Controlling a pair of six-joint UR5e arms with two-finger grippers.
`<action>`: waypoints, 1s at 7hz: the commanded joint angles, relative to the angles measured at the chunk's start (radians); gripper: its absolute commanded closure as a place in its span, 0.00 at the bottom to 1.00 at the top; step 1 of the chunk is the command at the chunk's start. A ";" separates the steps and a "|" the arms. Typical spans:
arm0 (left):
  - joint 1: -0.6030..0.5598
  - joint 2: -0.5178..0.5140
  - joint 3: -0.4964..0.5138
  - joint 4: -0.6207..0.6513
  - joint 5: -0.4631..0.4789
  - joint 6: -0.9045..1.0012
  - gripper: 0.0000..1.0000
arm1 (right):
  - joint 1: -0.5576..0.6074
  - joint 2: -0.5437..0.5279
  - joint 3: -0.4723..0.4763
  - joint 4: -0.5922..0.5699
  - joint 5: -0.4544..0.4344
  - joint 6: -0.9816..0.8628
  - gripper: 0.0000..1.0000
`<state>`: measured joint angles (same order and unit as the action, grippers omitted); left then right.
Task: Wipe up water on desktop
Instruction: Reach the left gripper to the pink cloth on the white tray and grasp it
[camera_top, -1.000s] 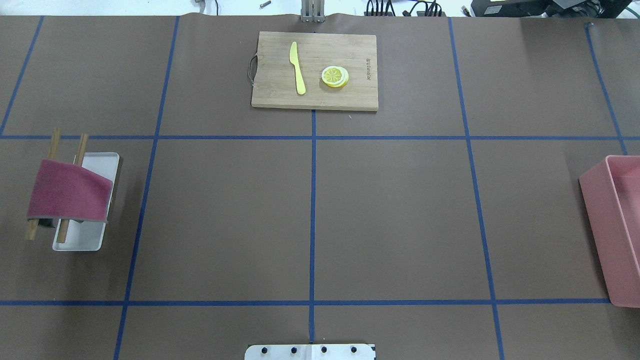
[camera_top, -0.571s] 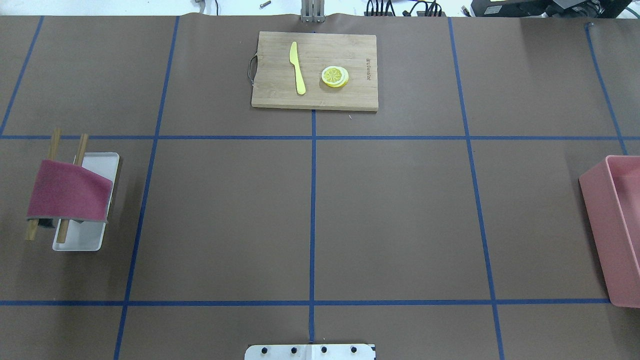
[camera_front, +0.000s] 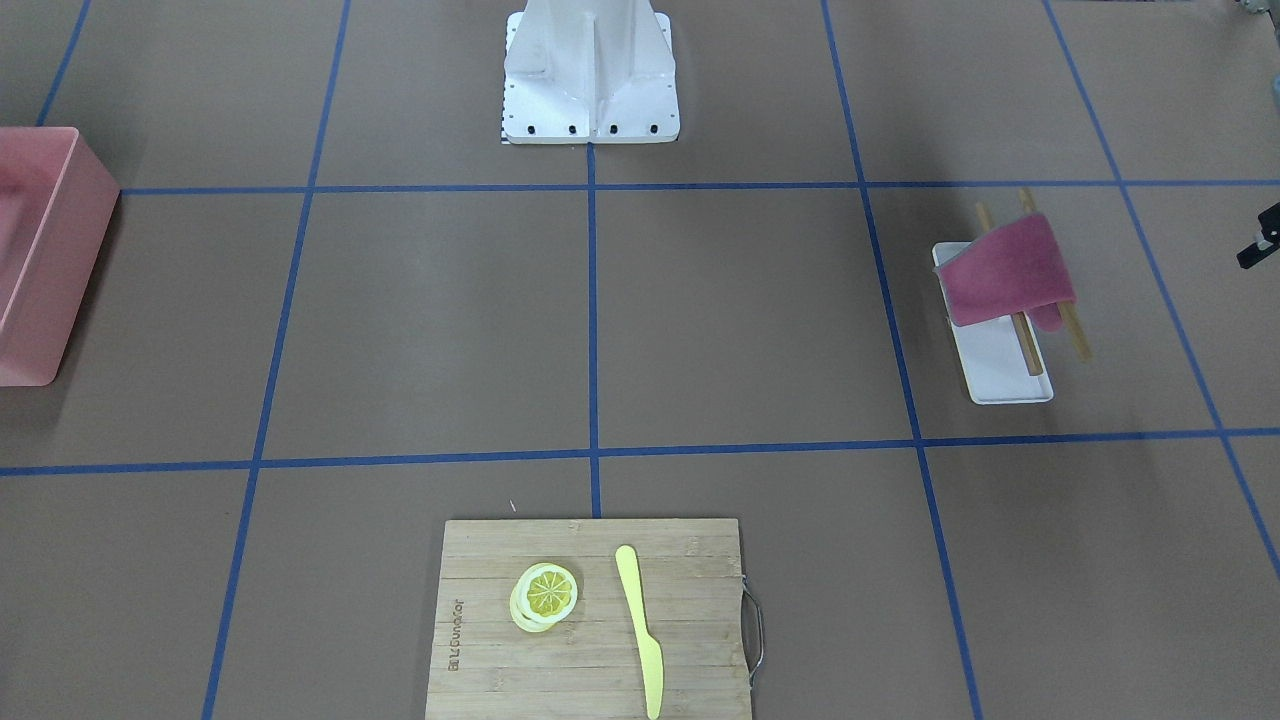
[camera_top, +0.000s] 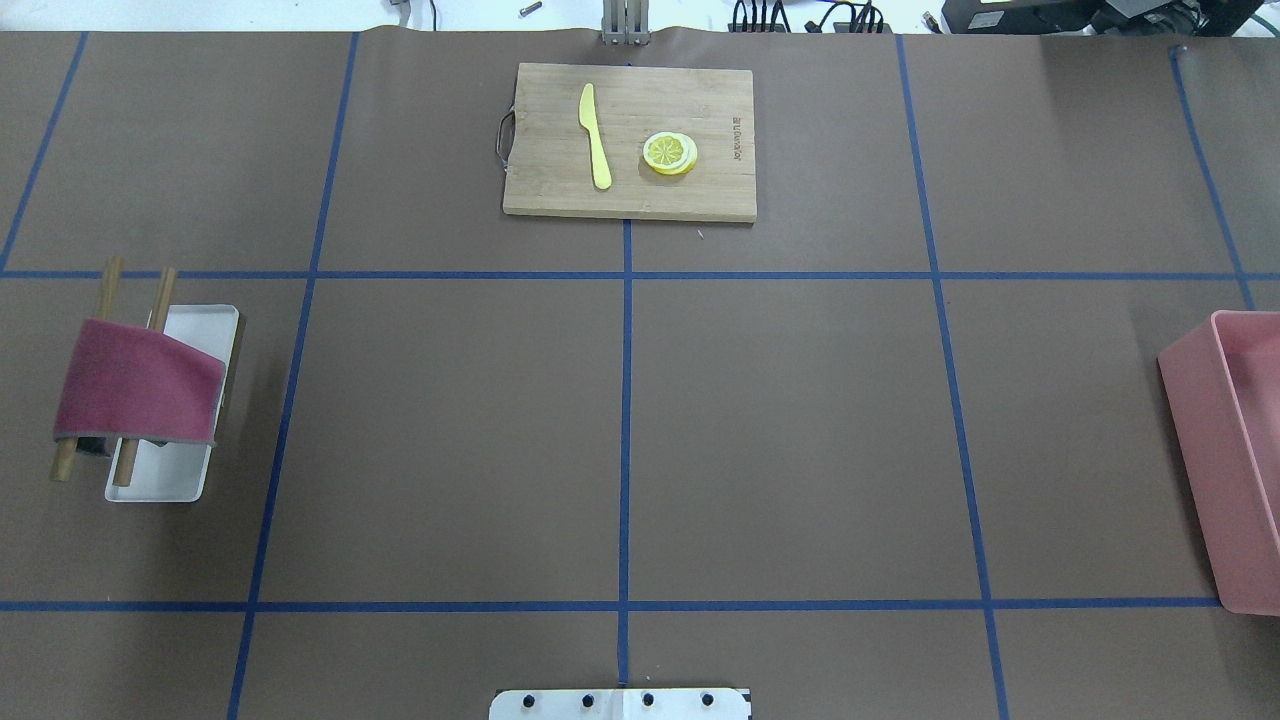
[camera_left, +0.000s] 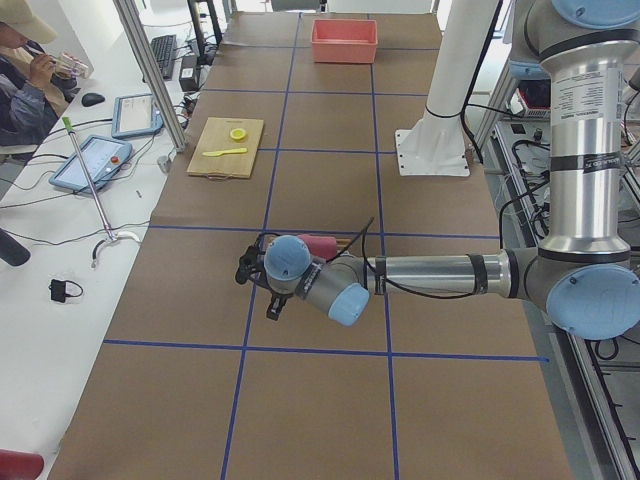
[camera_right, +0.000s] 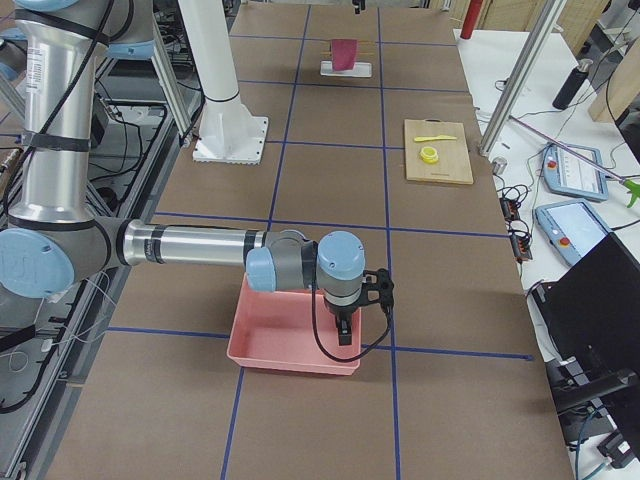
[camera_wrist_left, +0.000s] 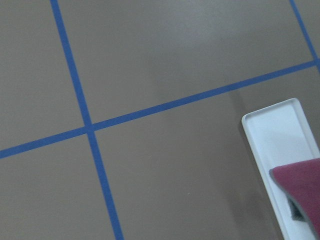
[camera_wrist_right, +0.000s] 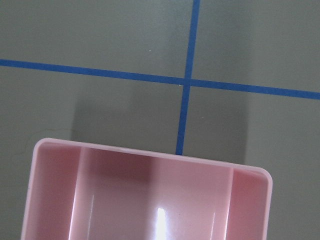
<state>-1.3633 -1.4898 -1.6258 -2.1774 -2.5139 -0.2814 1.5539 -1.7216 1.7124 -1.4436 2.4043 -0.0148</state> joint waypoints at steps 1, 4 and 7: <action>0.179 -0.036 -0.120 -0.004 0.099 -0.285 0.03 | 0.000 -0.007 0.012 0.005 0.076 -0.008 0.00; 0.237 -0.024 -0.140 -0.005 0.069 -0.515 0.04 | -0.002 -0.041 0.010 0.089 0.079 -0.004 0.00; 0.277 0.005 -0.137 -0.024 0.058 -0.536 0.24 | -0.002 -0.045 0.009 0.089 0.096 0.001 0.00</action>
<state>-1.0929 -1.4894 -1.7627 -2.1990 -2.4547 -0.8098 1.5524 -1.7659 1.7223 -1.3554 2.4943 -0.0158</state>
